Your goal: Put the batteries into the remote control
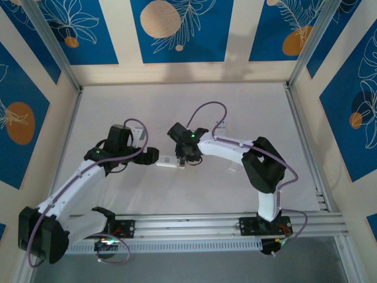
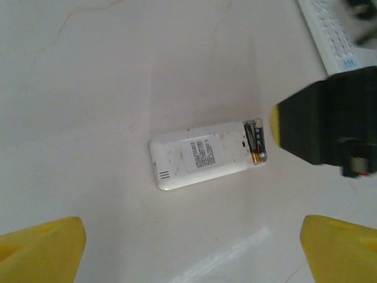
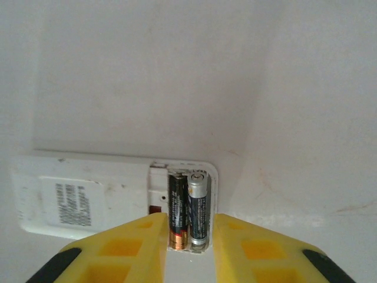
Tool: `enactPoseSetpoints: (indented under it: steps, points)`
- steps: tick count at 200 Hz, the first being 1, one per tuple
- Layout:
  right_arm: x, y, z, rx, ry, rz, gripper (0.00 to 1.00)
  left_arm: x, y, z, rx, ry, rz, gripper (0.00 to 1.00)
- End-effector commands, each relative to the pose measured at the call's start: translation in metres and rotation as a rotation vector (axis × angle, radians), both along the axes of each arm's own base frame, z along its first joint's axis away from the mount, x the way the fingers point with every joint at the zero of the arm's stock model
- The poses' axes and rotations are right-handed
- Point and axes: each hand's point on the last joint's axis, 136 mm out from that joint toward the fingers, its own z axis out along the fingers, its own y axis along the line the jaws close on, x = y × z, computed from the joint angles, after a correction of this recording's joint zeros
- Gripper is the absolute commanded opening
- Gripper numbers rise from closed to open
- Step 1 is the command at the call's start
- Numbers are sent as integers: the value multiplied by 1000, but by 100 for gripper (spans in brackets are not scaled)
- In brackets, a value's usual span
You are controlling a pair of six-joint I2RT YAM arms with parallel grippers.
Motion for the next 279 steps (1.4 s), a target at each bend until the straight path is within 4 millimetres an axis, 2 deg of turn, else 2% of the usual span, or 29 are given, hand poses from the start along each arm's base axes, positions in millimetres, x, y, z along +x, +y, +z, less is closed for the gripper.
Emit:
enactPoseSetpoints:
  steps: [1,45,81,121,155,198,247,279]
  points:
    - [2,-4,4,29,20,-24,25,15,-7,-15,-58,94,114,89]
    - [0,-5,-12,10,47,-23,23,33,-25,-46,-68,146,53,77]
    - [-2,2,-23,23,69,-7,21,32,-32,-71,-61,190,-5,64]
    - [-6,3,-30,20,97,-9,18,29,-32,-96,-35,257,-11,58]
    - [-10,0,-34,11,108,-10,16,28,-44,-101,-95,260,-54,53]
    - [-17,-1,-41,-6,119,-11,14,25,-44,-111,-102,288,-47,44]
    - [-28,1,-50,-22,145,-5,12,16,-43,-128,-105,341,-35,40]
    - [-39,-8,-62,-59,177,-28,11,13,-43,-130,-123,347,-24,38]
